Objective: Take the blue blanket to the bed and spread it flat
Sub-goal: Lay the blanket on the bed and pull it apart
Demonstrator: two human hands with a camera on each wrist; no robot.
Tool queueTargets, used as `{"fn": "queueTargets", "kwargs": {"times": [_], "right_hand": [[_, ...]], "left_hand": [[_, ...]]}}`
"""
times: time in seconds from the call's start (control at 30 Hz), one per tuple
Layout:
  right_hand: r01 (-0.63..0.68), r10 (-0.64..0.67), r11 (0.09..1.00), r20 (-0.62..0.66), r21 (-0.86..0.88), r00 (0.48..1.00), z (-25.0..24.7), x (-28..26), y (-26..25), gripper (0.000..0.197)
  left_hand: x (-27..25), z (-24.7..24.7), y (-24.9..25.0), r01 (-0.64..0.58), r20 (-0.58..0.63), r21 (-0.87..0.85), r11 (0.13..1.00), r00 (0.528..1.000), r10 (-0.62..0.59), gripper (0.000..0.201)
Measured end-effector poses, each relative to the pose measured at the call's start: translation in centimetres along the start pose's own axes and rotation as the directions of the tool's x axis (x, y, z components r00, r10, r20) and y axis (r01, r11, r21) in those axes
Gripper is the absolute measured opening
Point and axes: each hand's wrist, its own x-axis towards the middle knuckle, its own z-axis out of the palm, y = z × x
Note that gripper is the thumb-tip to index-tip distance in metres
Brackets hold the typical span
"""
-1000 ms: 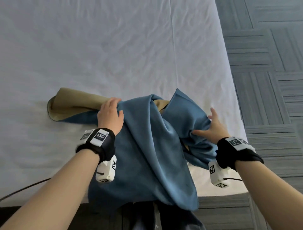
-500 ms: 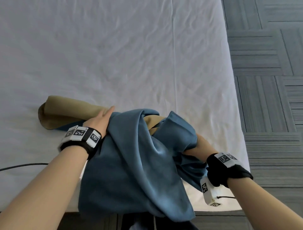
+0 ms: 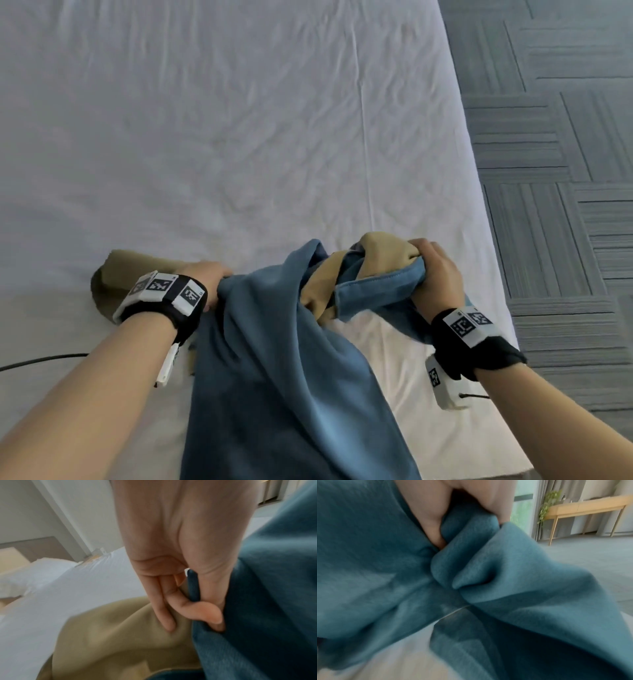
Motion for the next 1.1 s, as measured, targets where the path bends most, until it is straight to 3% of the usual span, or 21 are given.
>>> {"fn": "queueTargets", "kwargs": {"times": [0.13,0.23,0.3,0.37,0.4,0.47,0.53,0.57,0.63,0.7,0.77,0.9,1.0,1.1], "right_hand": [[0.088,-0.089,0.996,-0.280,-0.014,0.956,-3.2,4.8,-5.0,0.036],[0.272,-0.270,0.961,-0.418,-0.055,0.867,-5.2,7.5,-8.1,0.031],[0.396,-0.417,0.909,-0.361,-0.134,0.834,-5.9,8.6,-9.3,0.033],[0.450,-0.499,0.840,-0.106,-0.302,0.860,-5.5,8.9,-8.8,0.046],[0.455,-0.460,0.785,0.098,-0.420,0.883,-5.0,8.5,-8.2,0.055],[0.436,-0.176,0.686,0.449,-0.583,0.876,-3.1,6.8,-6.5,0.062],[0.356,0.086,0.712,0.579,-0.605,0.811,-1.0,4.9,-4.6,0.057],[0.284,0.159,0.759,0.589,-0.586,0.792,-0.1,4.2,-3.8,0.059],[0.109,0.212,0.862,0.547,-0.495,0.810,1.1,3.7,-2.8,0.058],[0.004,0.179,0.928,0.454,-0.373,0.873,1.8,4.3,-2.5,0.056],[-0.027,0.128,0.955,0.329,-0.295,0.936,2.6,5.5,-2.6,0.053],[-0.056,0.113,0.975,0.260,-0.214,0.959,3.6,7.3,-3.1,0.100],[-0.034,0.101,0.967,0.258,-0.252,0.961,4.6,6.8,-3.0,0.105],[-0.025,0.135,0.939,0.303,-0.342,0.943,5.4,6.0,-3.3,0.081]], "left_hand": [[0.1,-4.8,0.4,-0.073,-0.061,-0.117,0.990,0.996,0.067,0.019],[0.9,-7.7,0.7,-0.144,-0.082,-0.117,0.983,0.987,0.135,0.027],[1.4,-8.4,0.7,-0.157,-0.104,-0.083,0.984,0.984,0.148,0.027],[1.8,-8.0,0.9,-0.163,-0.089,-0.040,0.986,0.983,0.159,0.020],[2.0,-7.5,1.1,-0.169,-0.083,-0.034,0.985,0.983,0.166,0.015],[2.9,-6.4,1.4,-0.209,-0.108,-0.076,0.975,0.974,0.200,0.011],[3.8,-5.4,1.5,-0.225,-0.152,-0.114,0.968,0.966,0.207,0.017],[4.3,-4.9,1.5,-0.223,-0.183,-0.114,0.968,0.962,0.201,0.022],[5.2,-3.8,1.3,-0.220,-0.258,-0.099,0.970,0.948,0.188,0.038],[5.7,-2.8,1.1,-0.234,-0.308,-0.136,0.963,0.933,0.183,0.048],[6.1,-1.7,0.7,-0.224,-0.273,-0.173,0.959,0.947,0.172,0.063],[5.9,0.1,0.3,-0.120,-0.175,-0.114,0.986,0.980,0.099,0.089],[5.9,0.9,0.8,-0.059,-0.202,-0.105,0.993,0.979,0.036,0.077],[5.9,1.2,1.9,-0.039,-0.241,-0.083,0.996,0.970,0.018,0.043]]}}
